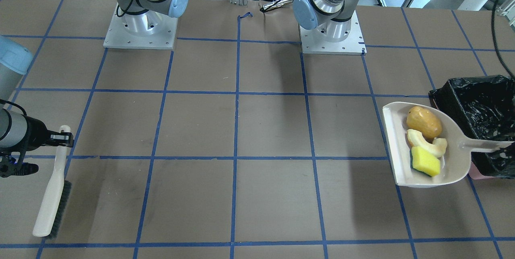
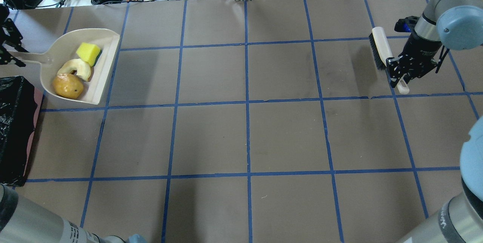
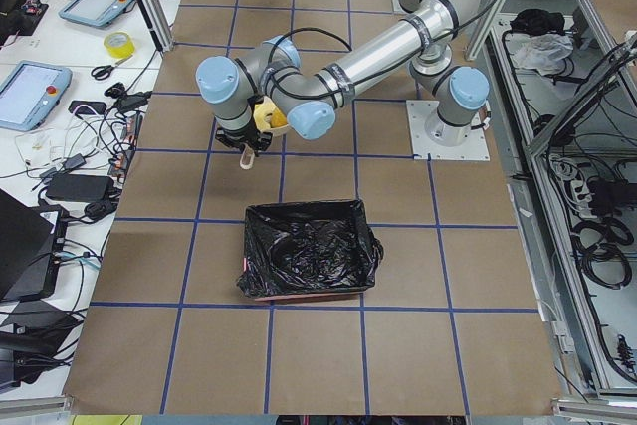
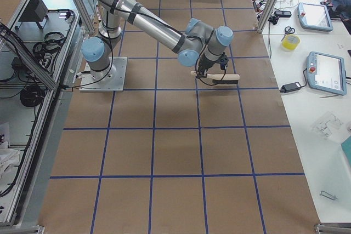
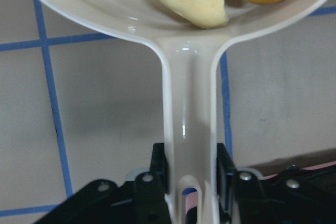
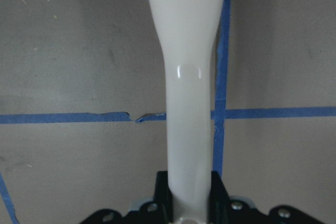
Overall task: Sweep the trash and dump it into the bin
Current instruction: 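Carry the loaded dustpan with the left gripper over the black bin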
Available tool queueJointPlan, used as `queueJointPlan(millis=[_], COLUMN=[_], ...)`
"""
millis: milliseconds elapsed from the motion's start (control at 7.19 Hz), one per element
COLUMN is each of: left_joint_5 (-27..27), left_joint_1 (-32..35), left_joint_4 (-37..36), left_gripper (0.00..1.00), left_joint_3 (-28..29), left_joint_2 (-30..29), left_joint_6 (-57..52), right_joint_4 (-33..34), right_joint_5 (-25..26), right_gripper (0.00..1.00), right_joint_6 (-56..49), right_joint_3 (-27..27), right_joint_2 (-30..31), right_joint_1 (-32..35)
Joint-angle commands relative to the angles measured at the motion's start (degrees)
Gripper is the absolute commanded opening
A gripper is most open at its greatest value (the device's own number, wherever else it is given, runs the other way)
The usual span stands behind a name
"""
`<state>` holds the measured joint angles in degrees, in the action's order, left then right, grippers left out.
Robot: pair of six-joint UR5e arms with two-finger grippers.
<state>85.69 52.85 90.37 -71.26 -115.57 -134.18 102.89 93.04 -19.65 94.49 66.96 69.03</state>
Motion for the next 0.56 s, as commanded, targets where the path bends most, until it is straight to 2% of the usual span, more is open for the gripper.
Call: queueJointPlan(millis=[0,139,418], left_joint_5=[0.7,2.6,2.6], left_joint_1=[-4.0,-5.3,-10.6], left_joint_4=[6.2,6.8,6.7], left_gripper=[0.19,0.19,0.19], left_joint_3=[5.3,6.0,6.1], left_joint_2=[0.0,-0.3,-1.5], left_joint_6=[-5.8,-9.2,-16.7], right_joint_4=[1.1,1.2,1.0], right_joint_5=[1.1,1.1,0.5], right_gripper=[0.09,0.09,0.09], right_joint_6=[-0.7,-0.7,-1.2], right_joint_3=[1.9,2.6,3.2], right_joint_2=[0.0,0.2,0.4], right_joint_1=[-0.1,-0.5,-2.1])
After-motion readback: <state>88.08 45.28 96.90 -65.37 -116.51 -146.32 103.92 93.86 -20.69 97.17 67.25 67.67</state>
